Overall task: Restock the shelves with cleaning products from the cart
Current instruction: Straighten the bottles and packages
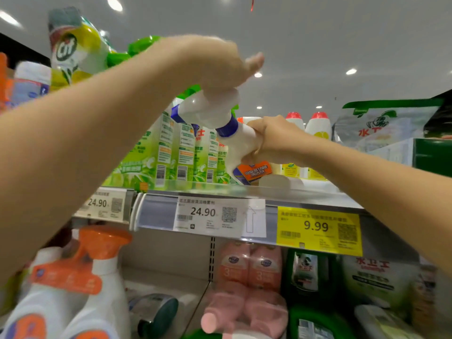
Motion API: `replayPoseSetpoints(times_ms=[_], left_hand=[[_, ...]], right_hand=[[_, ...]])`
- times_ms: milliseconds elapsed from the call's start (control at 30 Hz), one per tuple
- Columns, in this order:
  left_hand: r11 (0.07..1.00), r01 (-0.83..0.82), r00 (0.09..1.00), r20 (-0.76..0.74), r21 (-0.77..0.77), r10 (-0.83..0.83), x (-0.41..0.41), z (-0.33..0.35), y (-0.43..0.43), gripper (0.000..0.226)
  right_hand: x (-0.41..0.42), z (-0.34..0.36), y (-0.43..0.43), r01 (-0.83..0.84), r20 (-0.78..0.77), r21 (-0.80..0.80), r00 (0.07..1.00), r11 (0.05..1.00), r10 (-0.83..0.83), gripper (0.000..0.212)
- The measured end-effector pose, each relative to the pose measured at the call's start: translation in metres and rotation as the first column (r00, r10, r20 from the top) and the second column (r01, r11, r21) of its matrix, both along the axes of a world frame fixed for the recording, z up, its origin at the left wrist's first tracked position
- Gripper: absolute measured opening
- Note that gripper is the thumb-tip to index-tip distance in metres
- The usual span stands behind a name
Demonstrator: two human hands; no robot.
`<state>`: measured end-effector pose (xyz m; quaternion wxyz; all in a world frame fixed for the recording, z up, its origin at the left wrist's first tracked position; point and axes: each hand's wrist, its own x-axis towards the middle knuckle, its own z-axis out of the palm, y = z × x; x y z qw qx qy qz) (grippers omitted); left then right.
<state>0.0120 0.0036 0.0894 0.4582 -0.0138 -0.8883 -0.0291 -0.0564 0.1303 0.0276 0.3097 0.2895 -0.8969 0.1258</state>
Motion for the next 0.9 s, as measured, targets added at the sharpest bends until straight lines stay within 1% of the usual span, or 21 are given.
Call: replayPoseSetpoints(times_ms=[33, 67, 100, 133, 167, 200, 233, 267, 300, 333, 367, 400, 433, 467, 500, 533, 567, 600, 633, 667, 900], left_hand=[[0.994, 0.104, 0.985, -0.142, 0.024, -0.1, 0.005, 0.0, 0.001, 0.062], [0.964, 0.258, 0.929, -0.289, 0.059, -0.231, 0.01, -0.001, 0.001, 0.057], [0.923, 0.382, 0.818, -0.485, 0.053, -0.31, 0.016, -0.01, -0.003, 0.05], [0.891, 0.453, 0.692, -0.64, 0.024, -0.334, 0.024, -0.023, -0.006, 0.042], [0.853, 0.521, 0.56, -0.744, -0.026, -0.365, 0.028, -0.037, -0.009, 0.035], [0.809, 0.581, 0.434, -0.807, -0.089, -0.401, 0.032, -0.05, -0.008, 0.028], [0.752, 0.641, 0.322, -0.834, -0.156, -0.448, 0.033, -0.062, -0.007, 0.022], [0.702, 0.679, 0.249, -0.833, -0.213, -0.494, 0.031, -0.071, -0.006, 0.014], [0.662, 0.714, 0.246, -0.805, -0.226, -0.54, 0.026, -0.076, -0.006, 0.01], [0.647, 0.743, 0.326, -0.751, -0.172, -0.574, 0.021, -0.079, -0.005, 0.012], [0.645, 0.762, 0.457, -0.658, -0.058, -0.599, 0.014, -0.08, -0.004, 0.017], [0.653, 0.75, 0.604, -0.508, 0.102, -0.614, 0.004, -0.078, -0.003, 0.023], [0.679, 0.684, 0.727, -0.331, 0.268, -0.602, -0.009, -0.075, -0.003, 0.032], [0.73, 0.558, 0.822, -0.141, 0.394, -0.552, -0.021, -0.07, -0.004, 0.048], [0.787, 0.413, 0.873, 0.048, 0.458, -0.486, -0.032, -0.065, -0.005, 0.067], [0.824, 0.297, 0.873, 0.212, 0.483, -0.439, -0.043, -0.062, -0.006, 0.083], [0.835, 0.243, 0.84, 0.324, 0.493, -0.436, -0.053, -0.06, -0.006, 0.088], [0.821, 0.241, 0.792, 0.383, 0.518, -0.475, -0.063, -0.06, -0.006, 0.083], [0.793, 0.256, 0.753, 0.401, 0.553, -0.522, -0.073, -0.061, -0.006, 0.078], [0.772, 0.268, 0.735, 0.396, 0.576, -0.55, -0.081, -0.063, -0.007, 0.074], [0.738, 0.375, 0.751, 0.283, 0.561, -0.596, -0.093, -0.073, -0.01, 0.045]], right_hand=[[0.0, 0.0, 0.0, -0.002, -0.001, 0.007, 1.0, 1.0, 0.002, 0.041], [0.0, 0.001, 0.0, 0.001, 0.002, 0.013, 1.0, 1.0, -0.001, 0.041], [0.0, 0.001, 0.001, -0.001, 0.013, -0.002, 1.0, 1.0, 0.001, 0.04], [-0.002, 0.003, 0.003, -0.011, 0.038, -0.046, 0.999, 0.999, 0.013, 0.038], [-0.003, 0.005, 0.005, -0.024, 0.071, -0.109, 0.997, 0.994, 0.032, 0.036], [-0.004, 0.006, 0.008, -0.03, 0.099, -0.173, 0.994, 0.984, 0.047, 0.033], [-0.006, 0.007, 0.011, -0.028, 0.115, -0.23, 0.992, 0.973, 0.056, 0.033], [-0.007, 0.008, 0.013, -0.02, 0.123, -0.276, 0.991, 0.961, 0.055, 0.036], [-0.009, 0.01, 0.015, -0.011, 0.126, -0.317, 0.991, 0.948, 0.054, 0.041], [-0.009, 0.01, 0.015, -0.014, 0.125, -0.358, 0.99, 0.934, 0.062, 0.044], [-0.01, 0.011, 0.016, -0.031, 0.123, -0.402, 0.989, 0.915, 0.088, 0.045], [-0.011, 0.012, 0.016, -0.057, 0.122, -0.439, 0.985, 0.897, 0.122, 0.046], [-0.011, 0.012, 0.016, -0.078, 0.122, -0.467, 0.981, 0.881, 0.152, 0.046], [-0.011, 0.013, 0.016, -0.094, 0.122, -0.489, 0.977, 0.867, 0.175, 0.047], [-0.011, 0.013, 0.015, -0.106, 0.125, -0.511, 0.973, 0.853, 0.196, 0.048], [-0.011, 0.013, 0.015, -0.118, 0.129, -0.533, 0.967, 0.838, 0.218, 0.049], [-0.011, 0.012, 0.015, -0.13, 0.129, -0.554, 0.962, 0.822, 0.239, 0.05], [-0.011, 0.012, 0.014, -0.143, 0.123, -0.573, 0.959, 0.807, 0.257, 0.051], [-0.011, 0.012, 0.014, -0.156, 0.113, -0.59, 0.956, 0.793, 0.272, 0.05], [-0.012, 0.011, 0.014, -0.167, 0.101, -0.602, 0.954, 0.781, 0.282, 0.05], [-0.014, 0.008, 0.016, -0.193, 0.07, -0.603, 0.954, 0.774, 0.292, 0.051]])
